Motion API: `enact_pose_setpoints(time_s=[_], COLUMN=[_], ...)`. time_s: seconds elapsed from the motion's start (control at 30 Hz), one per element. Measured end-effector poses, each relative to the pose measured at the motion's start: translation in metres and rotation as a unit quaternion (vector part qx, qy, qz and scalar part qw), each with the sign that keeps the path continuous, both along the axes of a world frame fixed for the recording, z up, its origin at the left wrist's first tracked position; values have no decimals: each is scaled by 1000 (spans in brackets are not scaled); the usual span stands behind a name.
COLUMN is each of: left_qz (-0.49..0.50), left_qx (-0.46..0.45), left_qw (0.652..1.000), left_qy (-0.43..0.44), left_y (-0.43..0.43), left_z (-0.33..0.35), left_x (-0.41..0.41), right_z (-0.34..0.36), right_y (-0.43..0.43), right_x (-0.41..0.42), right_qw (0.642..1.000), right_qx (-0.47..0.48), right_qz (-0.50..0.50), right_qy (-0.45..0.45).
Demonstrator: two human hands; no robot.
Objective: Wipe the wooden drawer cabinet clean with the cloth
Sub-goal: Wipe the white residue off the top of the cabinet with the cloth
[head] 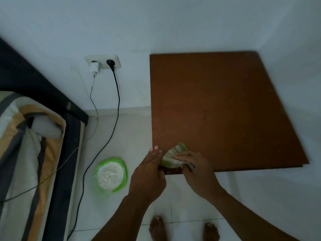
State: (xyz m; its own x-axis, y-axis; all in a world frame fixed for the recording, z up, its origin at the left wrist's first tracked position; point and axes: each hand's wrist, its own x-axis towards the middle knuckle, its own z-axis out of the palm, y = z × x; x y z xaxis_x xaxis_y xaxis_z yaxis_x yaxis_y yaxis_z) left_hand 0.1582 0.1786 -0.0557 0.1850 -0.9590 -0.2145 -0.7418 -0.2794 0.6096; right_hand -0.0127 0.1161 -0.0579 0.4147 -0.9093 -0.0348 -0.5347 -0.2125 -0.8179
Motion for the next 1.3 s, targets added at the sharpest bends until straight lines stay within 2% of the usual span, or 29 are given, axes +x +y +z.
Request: enact_pose_setpoints(time_s=[0.2, 0.27, 0.33, 0.43, 0.57, 0.67, 0.87, 0.93, 1.0, 1.13, 1.23, 1.3], left_qz=[-21, -30, -33, -37, -31, -32, -26, -18, -9, -13, -16, -15], left_qx=[-6, -13, -18, -9, 12, 7, 4, 1, -9, -5, 0, 3], left_qw=[999, 999, 999, 999, 999, 999, 1000, 1000, 1000, 1000, 1000, 1000], left_qy=[-28, -35, -35, -25, -9, -4, 13, 14, 13, -1, -9, -11], left_y=[19, 32, 42, 47, 40, 37, 42, 38, 32, 19, 16, 17], left_z=[1, -5, -12, -18, -13, -10, -18, -17, -16, -15, -16, -18], left_x=[5, 5, 6, 8, 5, 6, 9, 8, 8, 11, 11, 10], right_z=[30, 25, 9, -13, -11, -7, 11, 29, 47, 46, 31, 23], right_y=[-115, -155, -168, -143, -77, -33, -2, -15, -56, -178, -235, -249], right_x=[38, 61, 79, 86, 63, 31, -13, -6, 7, 22, 22, 17], right_qw=[994, 996, 993, 979, 967, 974, 963, 978, 997, 994, 992, 994], right_qx=[-48, -47, -37, -96, -89, -51, 32, 54, 53, -15, -16, -17], right_qz=[-94, -69, 0, 88, 213, 208, 244, 187, 56, -101, -124, -89], right_qy=[9, 43, 108, 159, 108, 77, 112, 75, -1, -34, 17, 65])
